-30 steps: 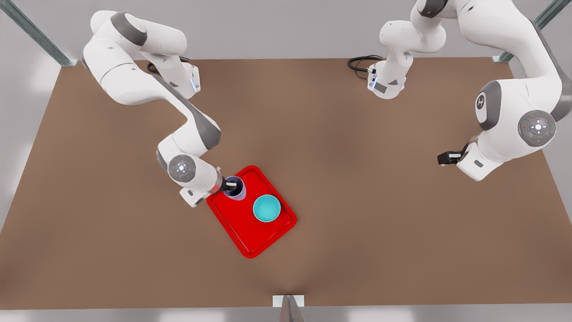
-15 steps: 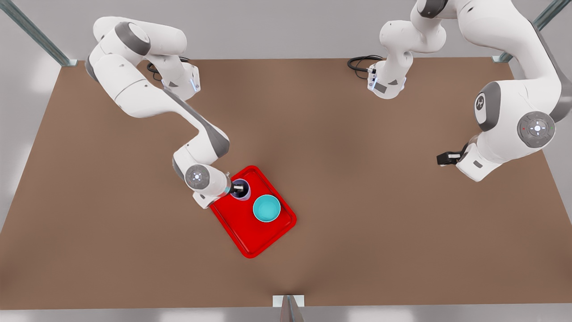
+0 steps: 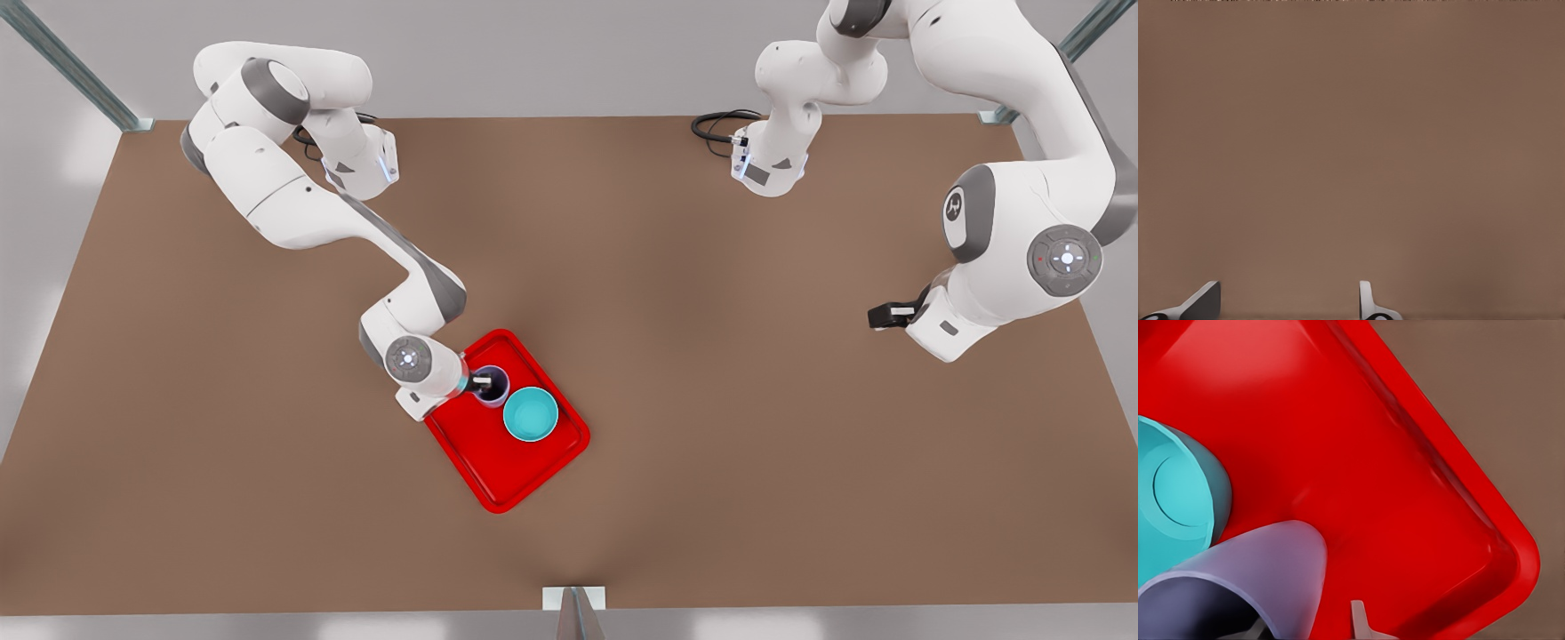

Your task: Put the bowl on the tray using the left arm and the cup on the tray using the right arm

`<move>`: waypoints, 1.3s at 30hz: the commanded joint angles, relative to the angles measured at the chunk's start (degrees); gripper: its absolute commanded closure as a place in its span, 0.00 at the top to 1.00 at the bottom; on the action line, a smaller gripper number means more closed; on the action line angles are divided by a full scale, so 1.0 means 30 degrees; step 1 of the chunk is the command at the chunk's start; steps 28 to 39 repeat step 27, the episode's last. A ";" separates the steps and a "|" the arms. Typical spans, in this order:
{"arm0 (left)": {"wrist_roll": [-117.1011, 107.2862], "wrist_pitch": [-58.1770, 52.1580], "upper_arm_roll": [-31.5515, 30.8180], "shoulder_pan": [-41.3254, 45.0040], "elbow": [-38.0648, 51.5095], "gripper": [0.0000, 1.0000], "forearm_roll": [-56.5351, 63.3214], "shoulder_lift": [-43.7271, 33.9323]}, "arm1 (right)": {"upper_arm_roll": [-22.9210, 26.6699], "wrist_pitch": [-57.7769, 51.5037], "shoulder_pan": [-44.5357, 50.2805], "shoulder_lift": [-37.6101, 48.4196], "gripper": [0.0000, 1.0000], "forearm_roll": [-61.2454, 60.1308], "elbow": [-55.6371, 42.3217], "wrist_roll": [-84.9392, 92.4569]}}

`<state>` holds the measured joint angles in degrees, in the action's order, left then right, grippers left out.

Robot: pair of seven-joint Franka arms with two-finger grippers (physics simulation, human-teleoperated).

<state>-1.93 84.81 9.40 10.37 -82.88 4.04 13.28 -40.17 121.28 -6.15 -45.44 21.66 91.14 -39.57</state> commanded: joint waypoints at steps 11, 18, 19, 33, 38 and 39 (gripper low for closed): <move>-0.0059 0.0029 -0.0145 0.0000 0.0000 1.00 0.0031 -0.0001 | -0.1697 -0.5468 -0.1200 0.0939 1.00 -0.0130 -0.3424 0.0300; -0.0059 0.0000 -0.0350 0.0000 0.0059 1.00 0.0090 -0.0030 | 0.3737 -1.1597 -0.0298 0.6061 1.00 -0.3726 -0.8292 0.9496; -0.0059 0.0000 -0.0380 0.0000 0.0059 1.00 0.0090 -0.0001 | 0.8171 -1.0340 0.1348 0.8699 1.00 -0.6340 -0.6098 1.0056; -0.0088 -0.0059 -0.0409 0.0000 0.0059 1.00 0.0090 -0.0031 | 0.8291 -0.9839 -0.0674 1.1955 1.00 -0.6283 -0.2520 0.9968; -0.0088 -0.0059 -0.0409 0.0000 0.0059 1.00 0.0090 -0.0031 | 0.8291 -0.9839 -0.0674 1.1955 1.00 -0.6283 -0.2520 0.9968; -0.0088 -0.0059 -0.0409 0.0000 0.0059 1.00 0.0090 -0.0031 | 0.8291 -0.9839 -0.0674 1.1955 1.00 -0.6283 -0.2520 0.9968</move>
